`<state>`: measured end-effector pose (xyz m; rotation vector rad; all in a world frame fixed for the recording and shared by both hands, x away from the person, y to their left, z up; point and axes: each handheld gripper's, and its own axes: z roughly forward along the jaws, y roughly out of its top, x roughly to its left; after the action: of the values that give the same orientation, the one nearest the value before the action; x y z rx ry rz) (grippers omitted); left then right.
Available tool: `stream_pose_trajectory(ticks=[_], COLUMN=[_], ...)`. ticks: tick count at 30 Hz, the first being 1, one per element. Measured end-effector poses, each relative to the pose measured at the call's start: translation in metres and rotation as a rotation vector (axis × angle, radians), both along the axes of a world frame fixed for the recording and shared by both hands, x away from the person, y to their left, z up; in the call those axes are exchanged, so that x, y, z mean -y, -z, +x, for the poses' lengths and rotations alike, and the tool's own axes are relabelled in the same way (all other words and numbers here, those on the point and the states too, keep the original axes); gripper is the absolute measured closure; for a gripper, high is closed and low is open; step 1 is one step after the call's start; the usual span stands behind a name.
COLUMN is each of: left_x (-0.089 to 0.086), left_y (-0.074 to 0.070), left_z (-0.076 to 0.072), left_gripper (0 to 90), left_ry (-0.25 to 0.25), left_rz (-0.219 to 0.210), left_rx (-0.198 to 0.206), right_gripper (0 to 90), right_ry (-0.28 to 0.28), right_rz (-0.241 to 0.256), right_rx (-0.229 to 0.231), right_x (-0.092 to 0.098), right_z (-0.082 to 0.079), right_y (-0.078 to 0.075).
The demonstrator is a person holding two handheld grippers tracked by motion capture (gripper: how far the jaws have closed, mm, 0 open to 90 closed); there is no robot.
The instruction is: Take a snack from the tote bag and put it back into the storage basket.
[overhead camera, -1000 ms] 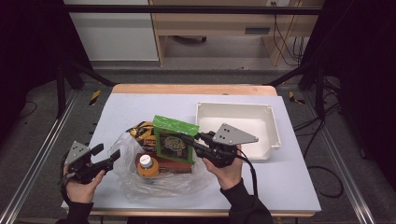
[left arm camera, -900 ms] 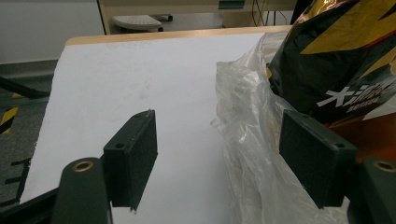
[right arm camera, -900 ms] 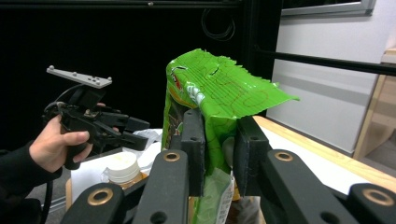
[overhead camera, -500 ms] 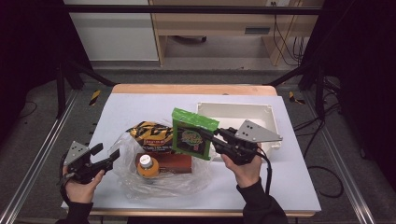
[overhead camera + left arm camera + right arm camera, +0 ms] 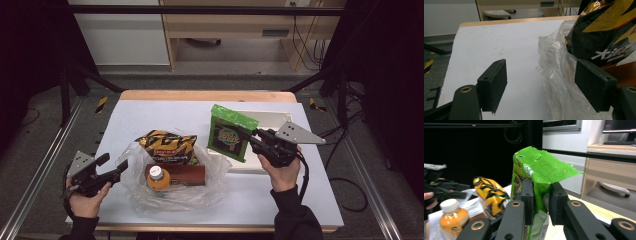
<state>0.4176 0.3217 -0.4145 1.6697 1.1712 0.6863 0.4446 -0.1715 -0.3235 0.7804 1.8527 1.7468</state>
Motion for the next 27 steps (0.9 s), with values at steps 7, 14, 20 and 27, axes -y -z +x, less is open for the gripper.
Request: stream_pose_trajectory(ticks=[7,14,20,27], left_x=[0.001,0.001,0.0,0.001], left_y=[0.0,0.001,0.001,0.001], left_z=[0.0,0.001,0.001,0.001], left_gripper=[25.0,24.9,24.9,24.9], left_ry=[0.003,0.003,0.002,0.002], left_rz=[0.003,0.004,0.005,0.004], left_rx=[-0.001,-0.004,-0.004,-0.005], right_gripper=[76.7,76.7,76.7,76.7], right_ry=[0.046,0.09,0.123,0.143], right_rz=[-0.005,-0.01,-0.029,-0.053], right_rx=[-0.019,-0.043,-0.061,-0.083], right_x=[0.011,0.017,0.019,0.016], right_z=[0.016,0.037,0.054,0.074], right_y=[0.003,0.01,0.017,0.029])
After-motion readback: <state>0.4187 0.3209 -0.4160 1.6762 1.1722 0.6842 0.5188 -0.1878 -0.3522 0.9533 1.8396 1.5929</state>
